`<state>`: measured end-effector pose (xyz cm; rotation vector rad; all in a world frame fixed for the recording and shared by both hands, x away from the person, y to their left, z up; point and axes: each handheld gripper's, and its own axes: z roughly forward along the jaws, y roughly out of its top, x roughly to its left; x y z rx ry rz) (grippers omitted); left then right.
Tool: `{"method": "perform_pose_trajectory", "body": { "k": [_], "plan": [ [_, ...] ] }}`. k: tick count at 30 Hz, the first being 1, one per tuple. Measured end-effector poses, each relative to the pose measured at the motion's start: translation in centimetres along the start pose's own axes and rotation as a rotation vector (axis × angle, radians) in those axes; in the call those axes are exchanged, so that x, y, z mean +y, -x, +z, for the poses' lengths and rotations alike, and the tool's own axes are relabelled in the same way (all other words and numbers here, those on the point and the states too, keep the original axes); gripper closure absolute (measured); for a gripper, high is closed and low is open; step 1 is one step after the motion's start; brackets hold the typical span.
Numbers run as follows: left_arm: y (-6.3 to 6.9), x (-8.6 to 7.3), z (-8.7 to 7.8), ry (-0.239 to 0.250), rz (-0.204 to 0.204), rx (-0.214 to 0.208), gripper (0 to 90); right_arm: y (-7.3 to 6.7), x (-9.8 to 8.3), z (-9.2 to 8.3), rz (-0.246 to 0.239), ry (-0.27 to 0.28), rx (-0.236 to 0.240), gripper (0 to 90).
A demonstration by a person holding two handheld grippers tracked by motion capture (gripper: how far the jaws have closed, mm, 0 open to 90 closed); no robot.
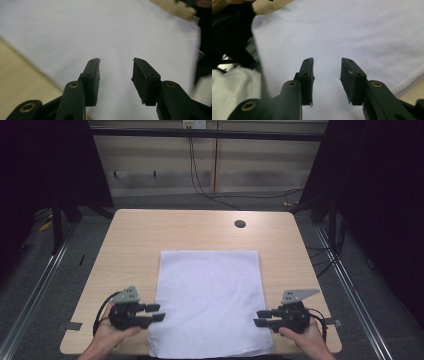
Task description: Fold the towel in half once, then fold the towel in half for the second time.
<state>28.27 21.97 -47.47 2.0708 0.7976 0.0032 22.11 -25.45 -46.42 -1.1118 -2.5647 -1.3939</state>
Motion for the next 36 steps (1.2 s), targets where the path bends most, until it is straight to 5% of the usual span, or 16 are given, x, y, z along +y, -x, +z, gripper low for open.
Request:
{"method": "perform_pose_trajectory", "body": {
  "k": [3, 5, 8, 10, 13, 15, 17, 22, 26, 34, 36],
  "plan": [
    [-2.3, 1.5, 1.2, 0.008, -0.039, 0.048, 54.5, 1.7, 1.9, 1.3, -0.009, -0.006, -0.061, 57.5],
    [-3.3, 2.5, 2.1, 0.008, -0.03, 0.108, 53.3, 3.1, 3.1, 2.3, 0.018, -0.002, -0.097, 55.3],
    [-4.8, 3.7, 3.8, -0.023, -0.037, 0.122, 54.5, 5.3, 4.4, 4.1, 0.014, -0.039, -0.189, 57.0],
    [-5.3, 4.2, 4.7, -0.001, -0.046, 0.156, 59.5, 6.6, 4.9, 5.0, 0.027, -0.045, -0.21, 60.2],
    [-5.9, 4.7, 5.8, -0.044, -0.023, 0.193, 56.1, 7.9, 5.7, 6.3, 0.034, -0.056, -0.267, 54.5],
    [-6.3, 4.5, 6.3, -0.041, -0.036, 0.181, 56.1, 8.4, 6.1, 7.1, 0.014, -0.065, -0.319, 51.4],
    [-6.1, 4.0, 6.6, -0.034, -0.001, 0.209, 58.4, 9.0, 6.4, 7.7, 0.007, -0.098, -0.345, 50.5],
    [-5.8, 3.2, 5.9, -0.025, -0.007, 0.186, 58.8, 8.8, 5.6, 7.6, 0.007, -0.086, -0.324, 49.7],
    [-3.8, 2.3, 5.3, -0.068, 0.056, 0.189, 58.9, 7.4, 4.7, 6.9, -0.02, -0.123, -0.309, 49.5],
    [-2.7, 1.0, 4.2, -0.055, 0.028, 0.149, 59.0, 5.6, 3.1, 5.5, 0.011, -0.134, -0.229, 49.3],
    [-2.4, 0.7, 3.9, -0.069, 0.049, 0.147, 59.1, 5.4, 3.0, 5.2, 0.007, -0.151, -0.215, 49.7]
  ]
}}
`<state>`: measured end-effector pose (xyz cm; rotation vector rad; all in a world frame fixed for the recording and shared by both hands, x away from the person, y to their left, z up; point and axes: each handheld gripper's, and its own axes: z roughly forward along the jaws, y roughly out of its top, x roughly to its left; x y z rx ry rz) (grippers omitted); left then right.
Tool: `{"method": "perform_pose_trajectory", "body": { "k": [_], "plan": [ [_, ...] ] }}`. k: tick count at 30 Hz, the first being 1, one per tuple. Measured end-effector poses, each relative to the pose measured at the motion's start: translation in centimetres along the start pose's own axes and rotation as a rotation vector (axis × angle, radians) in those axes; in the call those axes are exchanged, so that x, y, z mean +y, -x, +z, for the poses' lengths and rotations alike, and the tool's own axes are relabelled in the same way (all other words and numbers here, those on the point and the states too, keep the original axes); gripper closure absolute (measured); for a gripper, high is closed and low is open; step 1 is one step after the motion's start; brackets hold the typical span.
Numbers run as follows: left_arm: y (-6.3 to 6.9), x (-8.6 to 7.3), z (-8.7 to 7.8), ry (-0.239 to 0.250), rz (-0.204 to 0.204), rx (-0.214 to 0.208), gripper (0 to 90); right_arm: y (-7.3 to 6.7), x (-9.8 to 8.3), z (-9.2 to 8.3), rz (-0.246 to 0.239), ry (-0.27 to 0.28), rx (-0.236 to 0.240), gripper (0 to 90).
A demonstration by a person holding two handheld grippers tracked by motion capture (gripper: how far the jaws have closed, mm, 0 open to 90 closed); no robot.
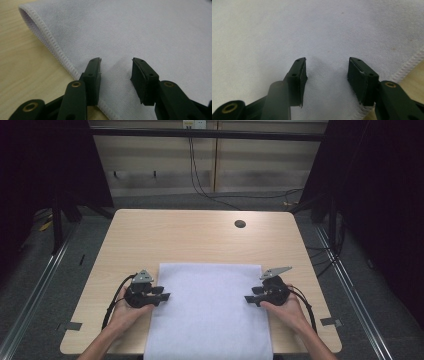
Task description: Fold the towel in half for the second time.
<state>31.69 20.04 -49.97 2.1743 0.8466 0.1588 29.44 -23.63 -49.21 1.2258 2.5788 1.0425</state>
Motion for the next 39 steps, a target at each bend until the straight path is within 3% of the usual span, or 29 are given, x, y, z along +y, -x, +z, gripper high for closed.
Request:
{"method": "perform_pose_trajectory", "body": {
  "k": [2, 4, 6, 8, 11, 13, 16, 20, 21, 22, 23, 25, 26, 28, 32, 35, 39],
  "plan": [
    [0.7, -0.3, -0.5, -0.014, -0.019, -0.01, 59.1, -0.1, -0.3, -0.2, 0.004, -0.001, 0.021, 49.7],
    [1.6, -1.0, -1.0, -0.016, 0.01, -0.017, 59.0, -0.4, -0.4, -0.5, 0.006, -0.031, 0.036, 49.8],
    [1.9, -1.3, -1.5, -0.027, 0.004, -0.038, 58.9, -0.8, -0.7, -0.8, 0.008, -0.04, 0.054, 49.8],
    [1.9, -1.2, -2.1, 0.0, 0.015, -0.021, 57.2, -1.1, -0.8, -1.0, -0.002, -0.047, 0.057, 51.5],
    [0.9, 0.2, -2.6, 0.055, -0.002, -0.007, 56.7, 0.1, -0.4, -1.5, 0.012, 0.027, 0.006, 48.8],
    [0.2, 1.0, -2.4, 0.084, -0.018, 0.045, 56.6, 2.2, 0.3, -2.0, 0.075, 0.086, -0.032, 47.4],
    [-0.9, 1.8, -1.8, 0.102, -0.045, 0.05, 54.0, 4.5, 1.4, -2.0, 0.088, 0.108, -0.077, 46.6],
    [-2.5, 2.5, -1.5, 0.093, -0.079, 0.056, 51.7, 6.6, 2.8, -0.9, 0.118, 0.121, -0.083, 46.8],
    [-3.3, 2.7, -1.5, 0.097, -0.088, 0.081, 51.3, 6.9, 2.9, -0.5, 0.121, 0.135, -0.067, 47.7],
    [-3.7, 2.9, -1.4, 0.087, -0.091, 0.113, 49.6, 7.1, 3.0, -0.2, 0.137, 0.145, -0.057, 48.6],
    [-4.0, 3.0, -1.3, 0.093, -0.115, 0.108, 47.5, 7.3, 3.1, 0.1, 0.141, 0.135, -0.055, 49.3],
    [-4.1, 3.2, -1.0, 0.093, -0.11, 0.119, 45.1, 7.5, 3.0, 0.4, 0.138, 0.112, -0.057, 50.2],
    [-4.2, 3.3, -0.7, 0.089, -0.109, 0.093, 43.4, 7.6, 2.8, 0.4, 0.14, 0.106, -0.055, 50.4],
    [-4.5, 3.3, -0.1, 0.069, -0.087, 0.111, 42.1, 7.8, 2.5, 0.4, 0.149, 0.104, -0.054, 52.8],
    [-5.5, 3.4, 0.8, 0.057, -0.103, 0.075, 41.0, 8.0, 2.0, 0.8, 0.148, 0.089, -0.056, 55.9],
    [-6.4, 3.2, 1.5, 0.023, -0.107, 0.085, 43.6, 8.1, 2.0, 1.0, 0.155, 0.108, -0.03, 61.5],
    [-6.9, 3.1, 1.7, 0.048, -0.13, 0.059, 42.5, 8.0, 2.1, 1.2, 0.142, 0.105, -0.026, 71.2]
  ]
}}
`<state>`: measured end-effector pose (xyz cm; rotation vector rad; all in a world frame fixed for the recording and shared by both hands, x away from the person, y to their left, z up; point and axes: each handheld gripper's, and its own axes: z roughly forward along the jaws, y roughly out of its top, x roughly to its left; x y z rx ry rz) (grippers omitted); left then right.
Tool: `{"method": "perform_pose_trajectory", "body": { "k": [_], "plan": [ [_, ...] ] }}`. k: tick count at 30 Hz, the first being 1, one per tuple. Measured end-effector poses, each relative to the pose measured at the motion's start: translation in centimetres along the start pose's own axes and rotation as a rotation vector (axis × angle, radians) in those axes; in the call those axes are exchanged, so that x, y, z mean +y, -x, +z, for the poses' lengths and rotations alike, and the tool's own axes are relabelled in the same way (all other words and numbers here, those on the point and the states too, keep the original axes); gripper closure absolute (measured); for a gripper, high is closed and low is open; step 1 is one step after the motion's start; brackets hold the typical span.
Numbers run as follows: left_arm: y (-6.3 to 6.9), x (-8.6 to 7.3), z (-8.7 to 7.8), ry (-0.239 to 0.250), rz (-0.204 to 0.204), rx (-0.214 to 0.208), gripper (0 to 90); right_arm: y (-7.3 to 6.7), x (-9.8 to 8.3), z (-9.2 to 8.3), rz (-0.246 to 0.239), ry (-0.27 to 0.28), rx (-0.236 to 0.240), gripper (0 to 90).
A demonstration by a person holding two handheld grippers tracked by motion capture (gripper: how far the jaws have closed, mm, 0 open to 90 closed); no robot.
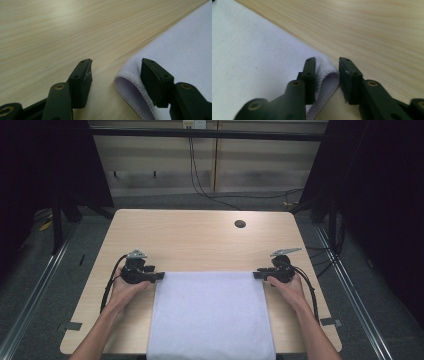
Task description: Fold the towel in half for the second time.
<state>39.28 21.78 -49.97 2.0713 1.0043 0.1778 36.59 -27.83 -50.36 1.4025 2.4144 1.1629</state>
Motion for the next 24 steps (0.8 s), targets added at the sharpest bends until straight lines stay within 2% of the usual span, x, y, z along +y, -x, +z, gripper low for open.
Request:
{"method": "perform_pose_trajectory", "body": {
  "k": [3, 4, 6, 7, 8, 9, 10, 11, 12, 15, 16, 18, 19, 20, 24],
  "plan": [
    [0.2, -0.1, 0.5, -0.014, 0.007, -0.024, 42.6, -0.1, 0.0, 0.0, -0.002, -0.008, 0.006, 76.5],
    [0.3, -0.2, 0.6, -0.013, 0.028, -0.026, 42.8, -0.2, 0.0, 0.1, -0.003, -0.01, 0.011, 78.9],
    [0.5, -0.1, 0.7, -0.014, 0.03, -0.026, 45.5, -0.4, 0.0, 0.0, -0.006, -0.021, 0.01, 81.6],
    [0.5, -0.2, 0.7, -0.015, 0.039, -0.04, 47.6, -0.5, 0.0, 0.0, -0.012, -0.019, 0.011, 83.3],
    [0.6, -0.3, 0.7, -0.016, 0.074, -0.054, 57.9, -0.6, 0.0, 0.1, -0.01, -0.018, 0.012, 83.7],
    [0.7, -0.4, 0.7, -0.007, 0.068, -0.034, 65.5, -0.6, 0.0, 0.0, -0.007, -0.023, 0.012, 84.0],
    [0.8, -0.4, 0.7, -0.008, 0.067, -0.042, 67.6, -0.6, 0.0, 0.0, 0.001, -0.021, 0.015, 84.5],
    [0.7, -0.4, 0.7, -0.018, 0.064, -0.071, 75.8, -0.6, 0.0, 0.0, 0.006, -0.017, 0.022, 84.9],
    [0.8, -0.4, 0.7, -0.013, 0.052, -0.078, 80.8, -0.6, 0.0, -0.1, 0.011, -0.017, 0.021, 85.2],
    [0.5, -0.1, 0.2, 0.015, 0.029, -0.092, 85.0, -0.6, 0.3, -0.6, 0.014, 0.006, 0.033, 86.0],
    [0.5, 0.1, -0.1, 0.035, 0.018, -0.099, 85.2, -0.6, 0.5, -1.1, 0.009, 0.027, 0.035, 86.2],
    [0.8, 1.1, -1.0, 0.061, 0.049, -0.09, 85.6, -0.8, 1.2, -2.4, 0.006, 0.085, 0.039, 86.6],
    [0.9, 1.7, -1.3, 0.082, 0.049, -0.094, 85.6, -0.9, 1.6, -3.0, -0.003, 0.105, 0.048, 86.6],
    [1.0, 2.3, -1.6, 0.095, 0.056, -0.088, 85.6, -1.0, 2.1, -3.4, -0.018, 0.107, 0.034, 86.7],
    [1.0, 5.0, -2.6, 0.129, 0.08, -0.071, 85.4, -1.0, 4.0, -4.9, -0.024, 0.156, 0.018, 86.8]
  ]
}}
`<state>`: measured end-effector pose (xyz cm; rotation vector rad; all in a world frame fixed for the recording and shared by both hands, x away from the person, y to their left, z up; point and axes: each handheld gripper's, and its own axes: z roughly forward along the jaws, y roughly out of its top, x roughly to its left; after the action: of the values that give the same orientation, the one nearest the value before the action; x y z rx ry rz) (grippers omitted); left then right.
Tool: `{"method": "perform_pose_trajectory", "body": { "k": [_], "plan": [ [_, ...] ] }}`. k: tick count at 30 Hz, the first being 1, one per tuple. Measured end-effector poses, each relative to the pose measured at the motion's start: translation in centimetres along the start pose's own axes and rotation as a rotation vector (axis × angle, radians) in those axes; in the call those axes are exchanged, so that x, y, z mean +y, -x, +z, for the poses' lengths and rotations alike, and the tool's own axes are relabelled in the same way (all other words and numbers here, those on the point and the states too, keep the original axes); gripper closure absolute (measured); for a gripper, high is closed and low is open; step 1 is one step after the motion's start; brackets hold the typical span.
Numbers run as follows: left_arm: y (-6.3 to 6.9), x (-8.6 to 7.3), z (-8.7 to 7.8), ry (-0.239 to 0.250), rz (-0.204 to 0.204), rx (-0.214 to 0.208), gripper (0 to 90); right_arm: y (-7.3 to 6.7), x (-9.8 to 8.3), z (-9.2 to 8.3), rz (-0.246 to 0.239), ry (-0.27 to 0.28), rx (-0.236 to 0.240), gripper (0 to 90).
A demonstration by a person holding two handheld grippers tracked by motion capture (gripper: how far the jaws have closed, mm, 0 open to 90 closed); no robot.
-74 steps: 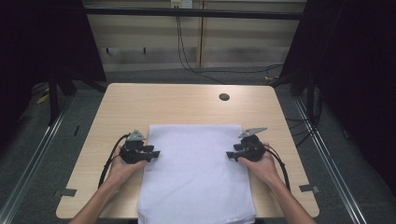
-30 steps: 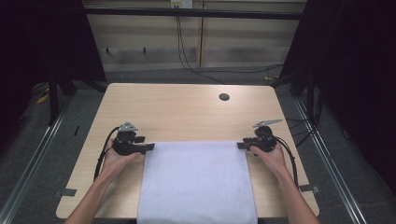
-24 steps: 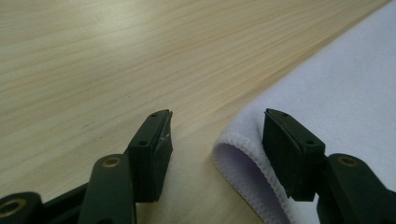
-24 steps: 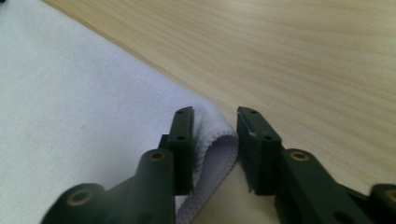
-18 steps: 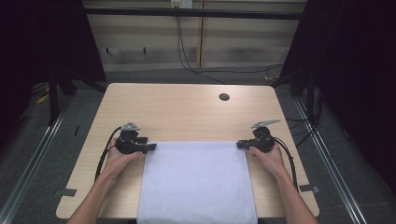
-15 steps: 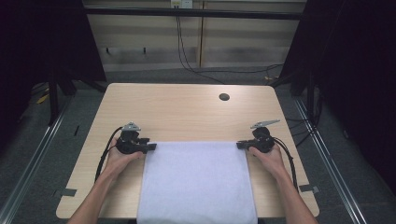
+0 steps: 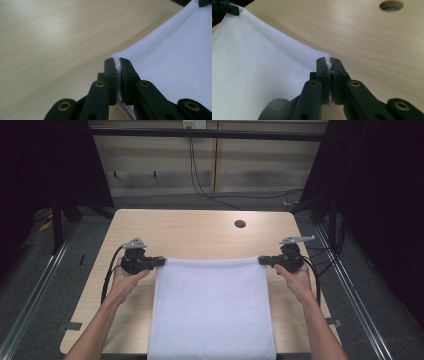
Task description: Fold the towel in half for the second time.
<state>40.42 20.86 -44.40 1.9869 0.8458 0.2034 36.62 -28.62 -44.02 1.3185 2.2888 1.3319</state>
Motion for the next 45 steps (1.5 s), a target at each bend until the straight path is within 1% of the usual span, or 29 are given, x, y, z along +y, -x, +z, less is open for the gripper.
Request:
{"method": "perform_pose_trajectory", "body": {
  "k": [1, 3, 5, 8, 9, 12, 13, 15, 16, 18, 19, 20, 21, 24, 26, 28, 31, 32, 33, 34, 35, 36, 38, 39, 40, 41, 43, 44, 45],
  "plan": [
    [-0.1, 0.6, -0.1, 0.011, 0.006, 0.009, 85.2, 0.0, 0.6, -0.3, 0.002, 0.014, -0.001, 86.9],
    [-0.7, 1.7, -0.4, 0.029, 0.003, 0.011, 85.1, 0.1, 2.0, -0.8, -0.002, 0.044, -0.014, 86.9],
    [-1.1, 2.8, -0.4, 0.032, 0.003, 0.017, 85.3, 0.0, 3.2, -1.2, -0.002, 0.063, -0.018, 86.9],
    [-1.2, 4.4, -0.8, 0.053, 0.019, 0.027, 85.3, 0.1, 4.8, -1.4, -0.017, 0.075, -0.038, 87.0],
    [-1.2, 5.0, -1.0, 0.07, 0.019, 0.027, 85.3, 0.2, 5.3, -1.5, -0.017, 0.088, -0.044, 87.0],
    [-1.2, 6.7, -1.7, 0.105, 0.022, 0.048, 85.4, 0.4, 6.9, -1.9, -0.008, 0.129, -0.051, 87.1],
    [-1.2, 6.9, -1.9, 0.117, 0.022, 0.048, 85.4, 0.3, 7.5, -2.0, -0.011, 0.14, -0.049, 87.1],
    [-1.0, 7.1, -2.2, 0.139, 0.031, 0.05, 85.4, 0.1, 7.9, -2.2, -0.015, 0.152, -0.048, 87.1],
    [-0.9, 6.9, -2.3, 0.127, 0.046, 0.063, 85.4, 0.1, 7.9, -2.2, -0.021, 0.154, -0.043, 87.1],
    [-0.8, 6.2, -2.5, 0.113, 0.058, 0.056, 85.4, -0.1, 7.4, -2.3, -0.034, 0.144, -0.035, 87.3],
    [-0.7, 5.8, -2.6, 0.116, 0.062, 0.054, 85.4, -0.2, 6.9, -2.3, -0.045, 0.133, -0.03, 87.3],
    [-0.5, 5.3, -2.8, 0.123, 0.061, 0.038, 85.4, -0.3, 6.5, -2.4, -0.05, 0.128, -0.027, 87.3],
    [-0.3, 4.7, -2.9, 0.122, 0.07, 0.023, 85.3, -0.4, 5.9, -2.5, -0.059, 0.122, -0.016, 87.3],
    [0.9, 2.7, -3.5, 0.103, 0.101, 0.004, 85.4, -0.9, 4.0, -3.1, -0.082, 0.108, 0.009, 87.2],
    [2.0, 1.2, -4.0, 0.092, 0.125, -0.001, 85.3, -1.4, 2.7, -3.7, -0.091, 0.108, 0.029, 87.3],
    [3.0, -0.3, -4.8, 0.098, 0.12, -0.016, 85.3, -2.2, 1.5, -4.3, -0.105, 0.106, 0.045, 87.3],
    [4.2, -2.0, -5.7, 0.066, 0.141, -0.023, 85.3, -3.5, -0.3, -5.2, -0.147, 0.099, 0.098, 87.2],
    [4.7, -2.4, -6.0, 0.065, 0.136, -0.039, 85.3, -3.9, -0.8, -5.4, -0.155, 0.092, 0.119, 87.2],
    [5.0, -2.9, -6.3, 0.074, 0.127, -0.055, 85.2, -4.2, -1.4, -5.7, -0.167, 0.083, 0.116, 87.2],
    [5.3, -3.3, -6.6, 0.086, 0.105, -0.093, 85.2, -4.6, -1.9, -6.0, -0.174, 0.077, 0.126, 87.2],
    [5.6, -3.6, -6.8, 0.086, 0.096, -0.109, 85.2, -4.9, -2.4, -6.2, -0.178, 0.077, 0.14, 87.2],
    [6.1, -4.0, -6.9, 0.075, 0.115, -0.096, 85.2, -5.2, -3.0, -6.5, -0.179, 0.075, 0.15, 87.2],
    [6.5, -4.6, -6.9, 0.069, 0.116, -0.105, 85.2, -5.8, -4.2, -6.6, -0.185, 0.053, 0.164, 87.1],
    [6.8, -5.2, -6.7, 0.053, 0.126, -0.091, 85.1, -6.1, -4.9, -6.6, -0.192, 0.039, 0.152, 87.1],
    [7.0, -5.7, -6.4, 0.035, 0.132, -0.089, 85.1, -6.2, -5.6, -6.6, -0.192, 0.027, 0.154, 87.0],
    [7.1, -6.3, -6.1, 0.02, 0.131, -0.09, 85.1, -6.2, -6.1, -6.5, -0.186, 0.014, 0.16, 87.0],
    [7.4, -7.3, -5.7, -0.006, 0.121, -0.11, 85.0, -6.2, -7.0, -6.2, -0.182, -0.027, 0.166, 86.8],
    [7.7, -7.6, -5.7, -0.021, 0.131, -0.111, 84.8, -6.3, -7.4, -6.0, -0.19, -0.054, 0.163, 86.6],
    [7.9, -7.8, -5.8, -0.034, 0.142, -0.111, 84.6, -6.3, -7.8, -6.0, -0.186, -0.069, 0.171, 86.4]
  ]
}}
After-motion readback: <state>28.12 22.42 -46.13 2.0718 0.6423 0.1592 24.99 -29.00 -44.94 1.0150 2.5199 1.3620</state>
